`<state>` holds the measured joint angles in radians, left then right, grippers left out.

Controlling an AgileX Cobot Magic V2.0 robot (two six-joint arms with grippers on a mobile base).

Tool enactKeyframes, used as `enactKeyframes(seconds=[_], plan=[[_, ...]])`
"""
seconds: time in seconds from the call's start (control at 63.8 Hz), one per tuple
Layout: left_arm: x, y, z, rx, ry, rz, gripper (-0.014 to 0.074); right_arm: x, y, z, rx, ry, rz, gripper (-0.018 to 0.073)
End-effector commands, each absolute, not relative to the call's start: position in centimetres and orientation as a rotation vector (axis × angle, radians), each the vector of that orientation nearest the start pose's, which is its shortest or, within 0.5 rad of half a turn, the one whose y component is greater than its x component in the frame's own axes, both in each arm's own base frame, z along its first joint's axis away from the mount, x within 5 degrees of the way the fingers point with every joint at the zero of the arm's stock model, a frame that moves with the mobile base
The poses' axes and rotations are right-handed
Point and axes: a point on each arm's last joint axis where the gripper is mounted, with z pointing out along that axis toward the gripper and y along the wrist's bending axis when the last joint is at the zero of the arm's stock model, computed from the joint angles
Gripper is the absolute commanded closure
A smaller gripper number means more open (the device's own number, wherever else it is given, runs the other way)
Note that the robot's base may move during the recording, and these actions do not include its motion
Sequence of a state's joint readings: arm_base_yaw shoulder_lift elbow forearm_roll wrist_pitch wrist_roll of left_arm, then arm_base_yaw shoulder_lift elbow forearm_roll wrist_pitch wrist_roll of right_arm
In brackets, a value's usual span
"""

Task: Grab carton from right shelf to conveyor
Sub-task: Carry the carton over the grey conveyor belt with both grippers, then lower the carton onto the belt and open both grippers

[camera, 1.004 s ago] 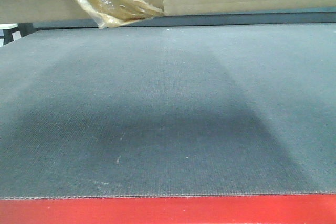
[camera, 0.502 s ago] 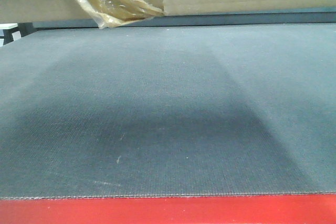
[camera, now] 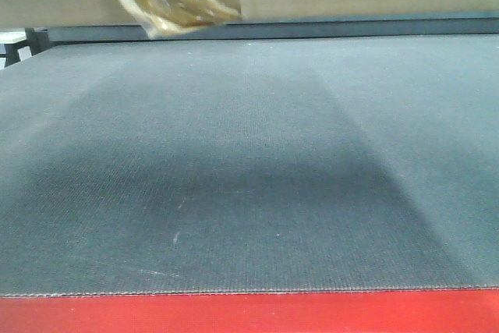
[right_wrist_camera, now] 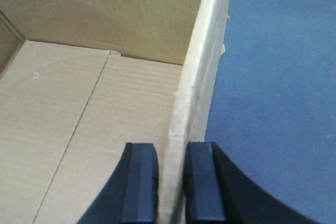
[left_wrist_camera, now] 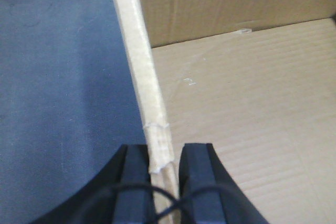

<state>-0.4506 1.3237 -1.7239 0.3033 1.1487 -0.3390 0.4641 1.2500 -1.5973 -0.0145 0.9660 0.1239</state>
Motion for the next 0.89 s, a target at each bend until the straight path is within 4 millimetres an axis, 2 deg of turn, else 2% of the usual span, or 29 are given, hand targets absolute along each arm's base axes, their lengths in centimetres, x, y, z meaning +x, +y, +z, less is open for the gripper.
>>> enactKeyframes(seconds=[0.0, 0.141, 0.314, 0.455, 0.533, 0.596, 0.643, 0.674, 0.721, 0.8, 0.815, 0.878], plan=[[25.8, -8.8, 48.3, 0.107, 2.171, -0.049, 0.0613, 23.4, 11.3, 48.1, -0.361, 2.049, 0.316, 0.0628], [29.7, -8.9, 45.8, 0.089, 2.204, -0.009, 0.0613, 26.8, 12.3, 45.2, -0.357, 2.15, 0.279, 0.0628], [33.2, -9.5, 42.7, 0.092, 2.268, 0.024, 0.0613, 31.2, 12.7, 41.1, -0.326, 2.276, 0.234, 0.0628], [35.1, -10.1, 40.7, 0.107, 2.302, 0.038, 0.0608, 33.7, 13.2, 38.4, -0.318, 2.325, 0.216, 0.0627], [35.7, -10.4, 39.8, 0.113, 2.322, 0.046, 0.0552, 34.3, 13.5, 37.5, -0.321, 2.345, 0.211, 0.0603], [36.0, -10.5, 39.4, 0.116, 2.338, 0.052, 0.0465, 34.5, 13.5, 37.2, -0.322, 2.353, 0.209, 0.0517], [36.1, -10.5, 39.2, 0.116, 2.346, 0.056, 0.0358, 34.5, 13.6, 37.2, -0.323, 2.353, 0.209, 0.0427], [36.1, -10.5, 39.2, 0.116, 2.347, 0.056, 0.0291, 34.6, 13.6, 37.2, -0.323, 2.353, 0.209, 0.0354], [36.1, -10.5, 39.2, 0.116, 2.347, 0.056, 0.0168, 34.6, 13.6, 37.2, -0.322, 2.35, 0.21, 0.0195], [36.0, -10.5, 39.4, 0.116, 2.339, 0.053, -0.0014, 34.6, 13.6, 37.2, -0.322, 2.35, 0.21, 0.0012], [35.9, -10.4, 39.5, 0.115, 2.337, 0.052, -0.0037, 34.6, 13.6, 37.2, -0.322, 2.35, 0.21, -0.0015], [35.6, -10.3, 39.8, 0.113, 2.327, 0.048, 0.0011, 34.5, 13.6, 37.4, -0.322, 2.348, 0.211, -0.0009]])
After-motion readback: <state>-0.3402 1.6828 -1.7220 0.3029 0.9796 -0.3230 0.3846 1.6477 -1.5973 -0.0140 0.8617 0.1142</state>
